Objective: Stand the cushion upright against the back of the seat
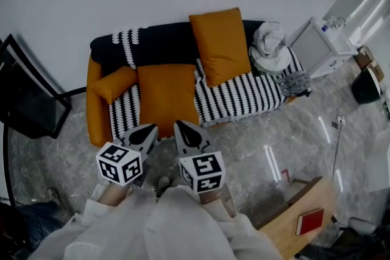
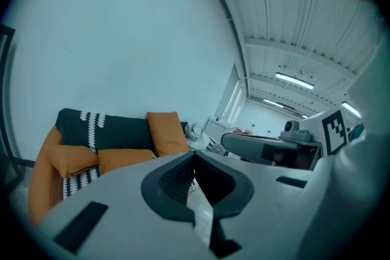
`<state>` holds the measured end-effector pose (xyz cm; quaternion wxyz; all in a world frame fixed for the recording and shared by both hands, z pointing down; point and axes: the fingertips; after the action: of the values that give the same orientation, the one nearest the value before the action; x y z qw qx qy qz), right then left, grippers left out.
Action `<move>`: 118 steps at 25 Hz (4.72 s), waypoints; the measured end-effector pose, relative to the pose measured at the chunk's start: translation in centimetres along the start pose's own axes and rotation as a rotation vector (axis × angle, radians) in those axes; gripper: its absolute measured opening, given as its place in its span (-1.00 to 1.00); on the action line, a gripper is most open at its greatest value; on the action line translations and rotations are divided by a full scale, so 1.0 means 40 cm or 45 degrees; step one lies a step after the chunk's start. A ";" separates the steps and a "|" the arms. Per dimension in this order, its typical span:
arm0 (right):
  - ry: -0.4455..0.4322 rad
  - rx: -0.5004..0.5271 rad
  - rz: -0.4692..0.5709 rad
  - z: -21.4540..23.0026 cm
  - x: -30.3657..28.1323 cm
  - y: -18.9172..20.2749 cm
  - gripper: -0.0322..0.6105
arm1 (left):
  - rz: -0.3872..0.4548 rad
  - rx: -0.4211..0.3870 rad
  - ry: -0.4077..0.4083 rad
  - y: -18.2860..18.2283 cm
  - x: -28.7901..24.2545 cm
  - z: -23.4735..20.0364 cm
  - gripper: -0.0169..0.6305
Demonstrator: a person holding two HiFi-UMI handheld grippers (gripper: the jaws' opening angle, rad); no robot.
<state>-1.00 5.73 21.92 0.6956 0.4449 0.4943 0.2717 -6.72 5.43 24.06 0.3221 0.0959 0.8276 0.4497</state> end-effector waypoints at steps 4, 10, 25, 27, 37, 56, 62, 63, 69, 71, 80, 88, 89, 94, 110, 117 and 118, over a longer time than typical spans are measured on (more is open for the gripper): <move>0.010 -0.014 -0.016 0.032 0.003 0.007 -0.86 | -0.005 0.032 0.025 0.006 -0.017 0.007 -0.92; 0.003 -0.010 -0.037 0.050 0.001 0.018 -0.86 | 0.000 0.078 0.020 0.014 -0.027 0.001 -0.92; -0.010 -0.054 -0.103 0.115 -0.041 0.047 -0.86 | -0.057 0.083 -0.045 0.023 -0.068 -0.047 -0.92; -0.010 -0.048 -0.107 0.125 -0.050 0.054 -0.86 | -0.053 0.096 -0.044 0.024 -0.076 -0.056 -0.92; -0.063 -0.005 -0.165 0.156 -0.136 0.084 -0.85 | -0.052 0.092 -0.063 0.018 -0.130 -0.140 -0.92; -0.121 -0.040 -0.296 0.179 -0.293 0.283 -0.85 | -0.175 0.148 -0.116 0.229 -0.266 -0.259 -0.92; -0.116 -0.069 -0.356 0.204 -0.330 0.399 -0.85 | -0.231 0.177 -0.106 0.329 -0.327 -0.301 -0.92; -0.123 -0.076 -0.368 0.200 -0.339 0.415 -0.85 | -0.234 0.192 -0.113 0.341 -0.332 -0.312 -0.92; -0.183 -0.087 -0.402 0.185 -0.380 0.496 -0.85 | -0.224 0.222 -0.188 0.399 -0.361 -0.361 -0.92; -0.191 -0.105 -0.411 0.192 -0.391 0.514 -0.85 | -0.230 0.215 -0.186 0.418 -0.379 -0.366 -0.92; -0.204 -0.128 -0.440 0.200 -0.417 0.602 -0.85 | -0.247 0.273 -0.212 0.505 -0.431 -0.397 -0.92; -0.138 -0.117 -0.432 0.254 -0.469 0.657 -0.85 | -0.266 0.293 -0.274 0.579 -0.467 -0.465 -0.89; -0.131 -0.111 -0.432 0.262 -0.468 0.665 -0.85 | -0.264 0.287 -0.288 0.582 -0.466 -0.468 -0.88; -0.108 -0.114 -0.463 0.282 -0.476 0.694 -0.84 | -0.242 0.282 -0.369 0.598 -0.454 -0.499 -0.80; 0.010 -0.059 -0.530 0.360 -0.478 0.789 -0.37 | -0.321 0.291 -0.581 0.687 -0.437 -0.604 -0.20; 0.116 -0.067 -0.537 0.429 -0.480 0.826 -0.27 | -0.362 0.297 -0.648 0.733 -0.442 -0.642 -0.14; 0.128 -0.070 -0.537 0.439 -0.482 0.831 -0.27 | -0.369 0.303 -0.652 0.737 -0.445 -0.646 -0.14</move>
<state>10.36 -1.01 62.03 0.7233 0.2984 0.6031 0.1552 -12.80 -3.15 65.82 0.5672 0.1241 0.7714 0.2605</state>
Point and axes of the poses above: the fingertips, and each gripper's own axes: x backward along the fingers, z to its right, y out of its underside, and after that the axes turned 10 degrees about -z, right-handed
